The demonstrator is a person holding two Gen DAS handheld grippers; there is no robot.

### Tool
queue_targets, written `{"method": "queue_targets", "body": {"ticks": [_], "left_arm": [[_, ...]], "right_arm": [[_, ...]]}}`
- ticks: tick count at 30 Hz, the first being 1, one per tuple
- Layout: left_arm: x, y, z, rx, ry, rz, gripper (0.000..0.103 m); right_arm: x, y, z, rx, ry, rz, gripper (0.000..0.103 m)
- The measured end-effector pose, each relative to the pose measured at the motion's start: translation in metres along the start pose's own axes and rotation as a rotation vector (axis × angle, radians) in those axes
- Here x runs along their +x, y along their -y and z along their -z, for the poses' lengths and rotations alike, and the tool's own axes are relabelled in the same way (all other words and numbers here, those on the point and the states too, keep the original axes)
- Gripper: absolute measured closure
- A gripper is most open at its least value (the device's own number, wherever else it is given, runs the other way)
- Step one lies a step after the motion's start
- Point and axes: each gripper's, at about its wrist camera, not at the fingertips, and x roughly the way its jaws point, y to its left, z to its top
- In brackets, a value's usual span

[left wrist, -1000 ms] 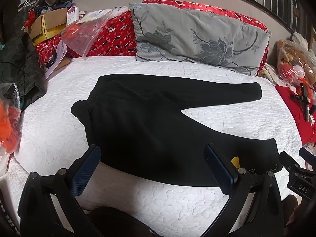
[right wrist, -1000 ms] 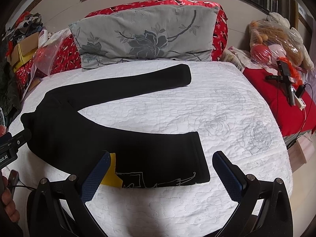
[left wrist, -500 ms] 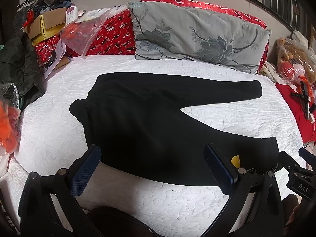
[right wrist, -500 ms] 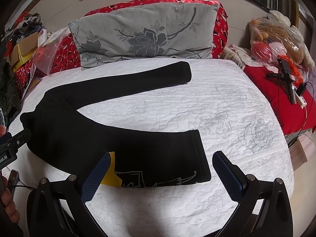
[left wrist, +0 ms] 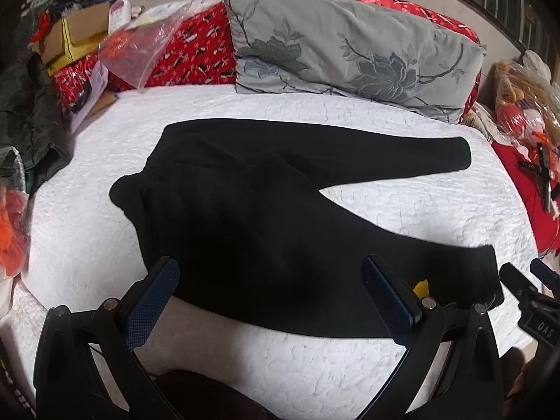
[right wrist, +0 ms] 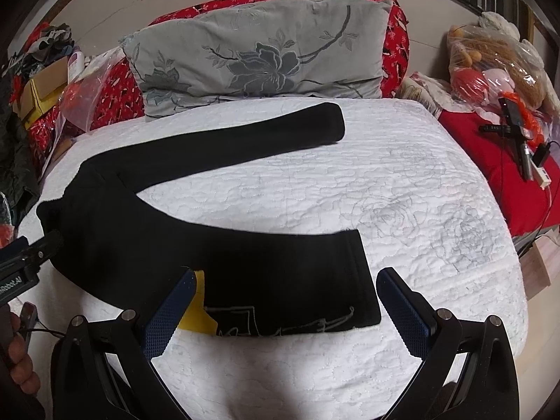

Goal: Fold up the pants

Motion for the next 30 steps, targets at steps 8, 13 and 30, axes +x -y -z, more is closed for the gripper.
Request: {"method": "queue_targets", "body": {"ticks": [8, 13, 30], "left_arm": [[0.022, -0.062, -0.1, -0.079, -0.099, 0.051, 0.0], [0.065, -0.138, -0.169, -0.187, -0.183, -0.001, 0.0], [0.218, -0.182, -0.181, -0.25, -0.498, 0.042, 0.0]], "right_arm": [[0.023, 0.054, -0.077, 0.097, 0.028, 0.005, 0.0], [0.067, 0.076, -0.133, 0.095, -0.025, -0.008, 0.0], [0.222, 0.091, -0.205, 0.145, -0.302, -0.174, 0.0]]}}
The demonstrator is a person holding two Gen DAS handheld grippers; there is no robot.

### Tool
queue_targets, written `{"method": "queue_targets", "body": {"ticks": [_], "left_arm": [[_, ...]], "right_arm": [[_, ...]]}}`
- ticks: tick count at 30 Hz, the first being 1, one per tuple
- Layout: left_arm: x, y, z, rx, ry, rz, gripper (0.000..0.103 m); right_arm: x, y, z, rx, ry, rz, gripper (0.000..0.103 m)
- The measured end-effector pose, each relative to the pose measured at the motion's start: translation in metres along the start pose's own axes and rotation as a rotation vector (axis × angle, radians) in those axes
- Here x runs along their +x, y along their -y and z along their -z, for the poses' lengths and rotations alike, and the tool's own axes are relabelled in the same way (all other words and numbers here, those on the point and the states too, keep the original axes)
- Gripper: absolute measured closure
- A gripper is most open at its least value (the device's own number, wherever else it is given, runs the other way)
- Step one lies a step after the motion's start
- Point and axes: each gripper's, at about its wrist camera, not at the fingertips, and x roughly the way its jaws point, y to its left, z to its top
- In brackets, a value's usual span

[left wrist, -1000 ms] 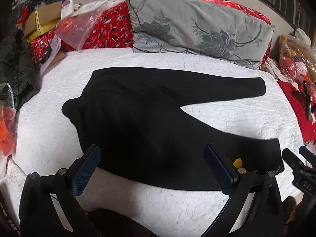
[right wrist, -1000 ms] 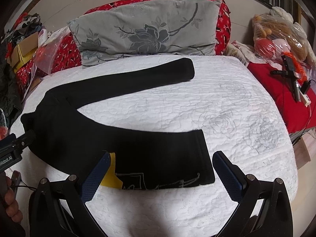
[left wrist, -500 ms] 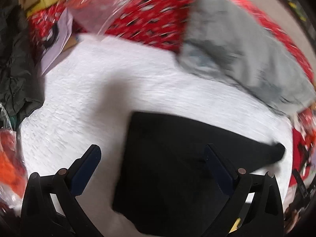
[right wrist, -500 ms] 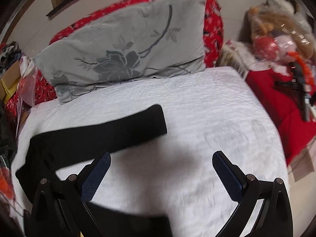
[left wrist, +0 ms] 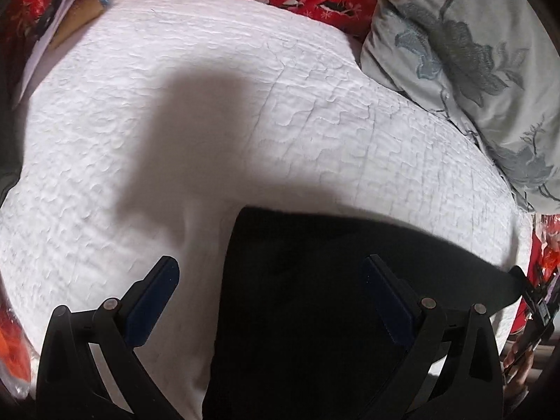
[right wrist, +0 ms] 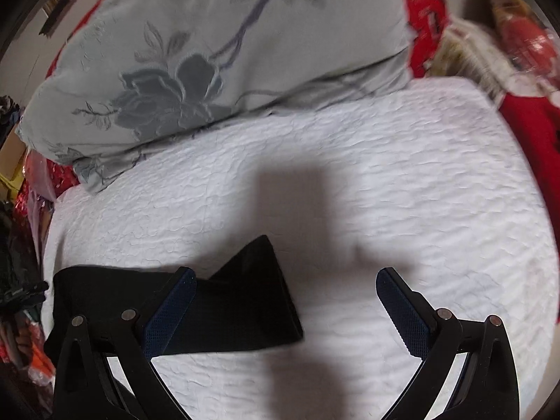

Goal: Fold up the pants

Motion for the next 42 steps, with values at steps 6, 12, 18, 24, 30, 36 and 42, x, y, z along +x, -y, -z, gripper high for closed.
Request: {"method": "queue_targets", "body": {"ticks": [6, 12, 18, 24, 30, 36, 42], "left_arm": [[0.024, 0.004, -0.014, -0.022, -0.059, 0.038, 0.0], [0.02, 0.013, -0.015, -0.026, -0.007, -0.018, 0.062], [-0.015, 0.014, -0.005, -0.047, 0.075, 0.003, 0.072], [-0.072, 0.018, 0.027, -0.017, 0.201, 0.025, 0.072], [-0.11, 0.011, 0.08, -0.04, 0.283, 0.08, 0.072], [-0.099, -0.023, 0.148, -0.073, 0.265, 0.135, 0.072], [-0.053, -0.071, 0.194, -0.146, 0.147, 0.066, 0.072]], "right_arm": [[0.024, -0.009, -0.001, -0.029, -0.077, -0.049, 0.028], [0.021, -0.029, 0.006, -0.123, -0.07, -0.017, 0.078], [0.0, -0.037, 0.012, -0.124, -0.019, -0.012, 0.091], [-0.043, -0.038, 0.026, -0.087, 0.067, -0.093, 0.091], [-0.09, -0.037, 0.061, -0.075, 0.148, -0.162, 0.091], [-0.111, -0.021, 0.131, -0.056, 0.137, -0.205, 0.091], [-0.103, -0.003, 0.209, -0.029, 0.055, -0.226, 0.088]]}}
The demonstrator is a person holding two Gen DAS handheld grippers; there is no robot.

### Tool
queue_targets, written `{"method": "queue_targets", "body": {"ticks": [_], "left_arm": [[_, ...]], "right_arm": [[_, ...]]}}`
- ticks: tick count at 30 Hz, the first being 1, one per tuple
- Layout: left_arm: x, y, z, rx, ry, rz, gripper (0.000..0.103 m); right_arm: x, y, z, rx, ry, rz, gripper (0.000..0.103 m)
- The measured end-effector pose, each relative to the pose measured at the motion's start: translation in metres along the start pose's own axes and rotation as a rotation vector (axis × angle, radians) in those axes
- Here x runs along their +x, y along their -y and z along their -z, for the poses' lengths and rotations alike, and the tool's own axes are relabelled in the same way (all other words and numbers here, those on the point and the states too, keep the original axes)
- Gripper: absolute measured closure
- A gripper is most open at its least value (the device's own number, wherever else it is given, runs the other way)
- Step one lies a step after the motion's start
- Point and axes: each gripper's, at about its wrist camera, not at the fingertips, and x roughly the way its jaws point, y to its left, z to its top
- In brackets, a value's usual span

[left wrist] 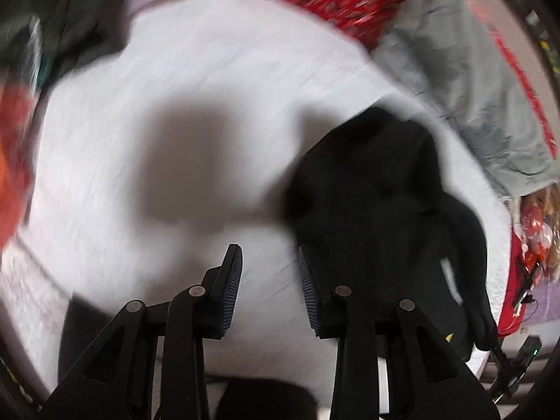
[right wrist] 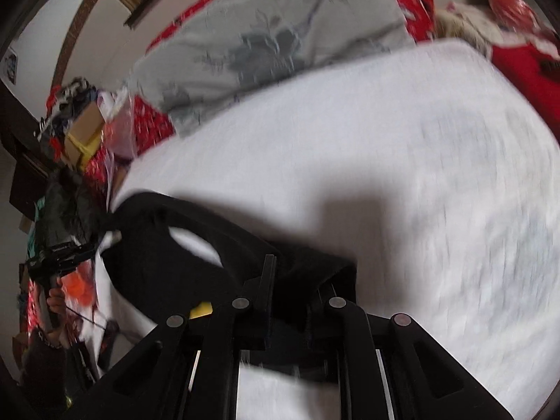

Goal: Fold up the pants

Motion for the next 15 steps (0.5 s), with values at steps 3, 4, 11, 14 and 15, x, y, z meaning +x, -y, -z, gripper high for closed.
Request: {"method": "queue_targets", "body": {"ticks": [3, 4, 11, 14, 15], "left_arm": [[0.001, -0.02, 0.006, -0.074, -0.02, 0.03, 0.072], [-0.006, -0.022, 0.005, -0.09, -0.009, 0.068, 0.072], [-0.052, 0.054, -0.032, 0.043, 0.039, 0.16, 0.048], [-0.051, 0.09, -0.063, 0.029, -0.013, 0.168, 0.029], [-0.049, 0.096, -0.072, 0.019, -0.037, 0.158, 0.029]], "right_arm": [[0.01, -0.002, 0.018, -0.005, -0.037, 0.024, 0.086], [0.01, -0.004, 0.021, -0.008, -0.038, 0.032, 0.086], [0.009, -0.005, 0.017, 0.019, -0.026, 0.032, 0.086], [0.008, -0.002, 0.012, 0.048, -0.022, 0.021, 0.086], [0.009, -0.001, 0.012, 0.051, -0.023, 0.018, 0.085]]}}
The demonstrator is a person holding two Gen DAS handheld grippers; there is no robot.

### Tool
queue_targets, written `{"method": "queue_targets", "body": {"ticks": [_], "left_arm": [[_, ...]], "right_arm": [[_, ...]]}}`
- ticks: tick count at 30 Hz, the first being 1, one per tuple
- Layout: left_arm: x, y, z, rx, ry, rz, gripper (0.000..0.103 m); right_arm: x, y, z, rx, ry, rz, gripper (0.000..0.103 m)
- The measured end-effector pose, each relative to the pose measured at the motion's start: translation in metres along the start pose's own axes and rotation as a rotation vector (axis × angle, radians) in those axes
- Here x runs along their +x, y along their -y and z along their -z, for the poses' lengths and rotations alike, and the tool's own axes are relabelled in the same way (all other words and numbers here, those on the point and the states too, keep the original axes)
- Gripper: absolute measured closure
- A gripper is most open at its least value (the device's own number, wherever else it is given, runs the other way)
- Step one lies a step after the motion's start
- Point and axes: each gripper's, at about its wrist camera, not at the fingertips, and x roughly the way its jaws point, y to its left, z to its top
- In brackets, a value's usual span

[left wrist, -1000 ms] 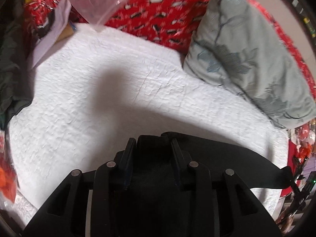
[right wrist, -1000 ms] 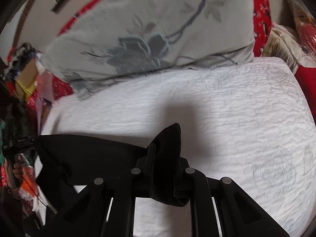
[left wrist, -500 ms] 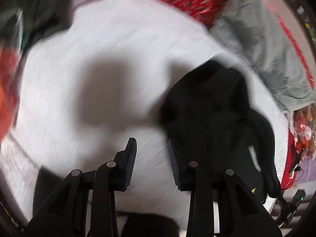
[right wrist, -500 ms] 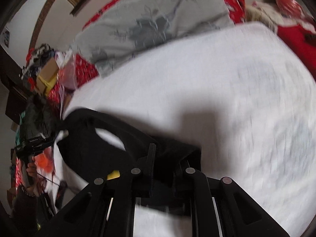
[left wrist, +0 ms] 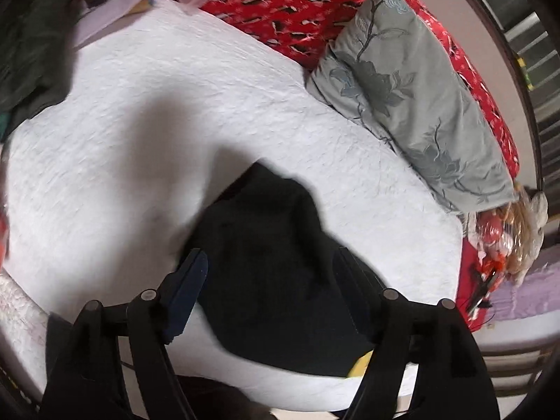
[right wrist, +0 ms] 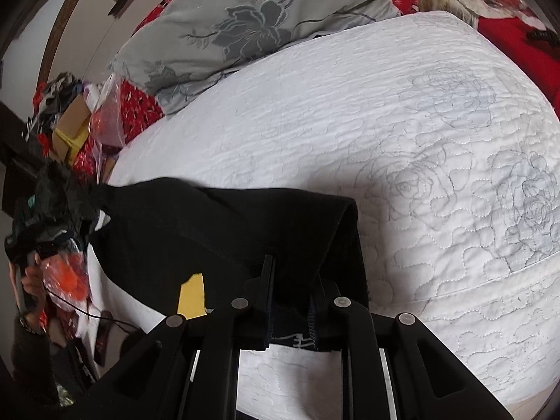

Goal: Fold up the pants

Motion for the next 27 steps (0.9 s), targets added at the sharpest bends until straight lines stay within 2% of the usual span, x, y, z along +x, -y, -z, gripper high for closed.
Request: {"method": "queue_targets", "body": {"ticks": [2, 4, 7, 10, 12, 14, 15, 16, 18, 22, 27], "left_arm": [[0.014, 0.014, -0.02, -0.035, -0.064, -0.001, 0.029], [0.032, 0.013, -0.031, -0.074, -0.145, -0.043, 0.029], [0.063, 0.012, -0.04, -0.143, -0.255, -0.15, 0.029], [0.084, 0.012, -0.047, -0.177, -0.282, -0.253, 0.029], [0.09, 0.012, -0.051, -0.187, -0.278, -0.283, 0.029], [0.093, 0.014, -0.049, -0.176, -0.281, -0.296, 0.037], [0.095, 0.017, -0.047, -0.161, -0.284, -0.31, 0.056], [0.095, 0.017, -0.043, -0.153, -0.295, -0.306, 0.075], [0.094, 0.014, -0.032, -0.166, -0.314, -0.27, 0.09], [0.071, 0.003, -0.007, -0.141, -0.276, -0.232, 0.092], [0.049, -0.034, 0.048, -0.106, -0.264, -0.173, 0.092]], "right_arm": [[0.002, 0.002, -0.002, 0.011, -0.003, -0.007, 0.085], [0.006, 0.005, -0.004, 0.025, -0.013, -0.022, 0.085], [0.012, 0.009, -0.008, 0.035, -0.023, -0.039, 0.085], [0.016, 0.012, -0.012, 0.042, -0.03, -0.066, 0.085], [0.018, 0.013, -0.014, 0.037, -0.033, -0.08, 0.085], [0.02, 0.014, -0.015, 0.035, -0.04, -0.093, 0.085], [0.021, 0.013, -0.015, 0.033, -0.041, -0.094, 0.085], [0.02, 0.013, -0.015, 0.028, -0.039, -0.096, 0.085], [0.019, 0.013, -0.014, 0.015, -0.034, -0.098, 0.085], [0.014, 0.011, -0.013, -0.007, -0.013, -0.084, 0.085], [-0.009, 0.006, 0.0, -0.018, 0.008, -0.114, 0.085]]}}
